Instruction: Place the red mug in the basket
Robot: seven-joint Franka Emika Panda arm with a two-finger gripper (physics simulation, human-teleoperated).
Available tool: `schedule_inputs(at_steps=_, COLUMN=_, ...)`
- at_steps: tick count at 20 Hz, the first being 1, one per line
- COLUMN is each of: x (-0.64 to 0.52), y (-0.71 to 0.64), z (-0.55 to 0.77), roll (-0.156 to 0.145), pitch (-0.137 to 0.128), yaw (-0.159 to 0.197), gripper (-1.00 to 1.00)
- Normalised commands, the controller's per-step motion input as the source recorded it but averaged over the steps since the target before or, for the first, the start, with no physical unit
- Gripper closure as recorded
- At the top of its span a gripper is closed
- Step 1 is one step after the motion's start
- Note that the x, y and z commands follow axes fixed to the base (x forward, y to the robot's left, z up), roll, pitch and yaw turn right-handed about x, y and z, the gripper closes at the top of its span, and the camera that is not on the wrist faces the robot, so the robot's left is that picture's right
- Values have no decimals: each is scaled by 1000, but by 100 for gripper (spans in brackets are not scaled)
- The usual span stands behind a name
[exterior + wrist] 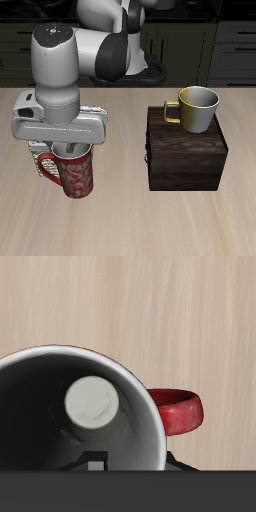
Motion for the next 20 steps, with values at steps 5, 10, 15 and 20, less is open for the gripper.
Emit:
schedule_inputs(at_steps=5, x=-281, y=8, z=533, roll=19, pitch=-11, yaw=52, gripper=100)
schedule_inputs(at_steps=10, x=-284, y=-110, z=679, roll=37, pitch=-38, yaw=21, gripper=100)
schedule_inputs(at_steps=15, x=-364, y=-139, z=577, roll=41, pitch=-22, yaw=7, gripper=100)
schedule_inputs(at_steps=20, x=-325, y=-112, z=294, roll=-30, pitch=-67, yaw=36, gripper=100)
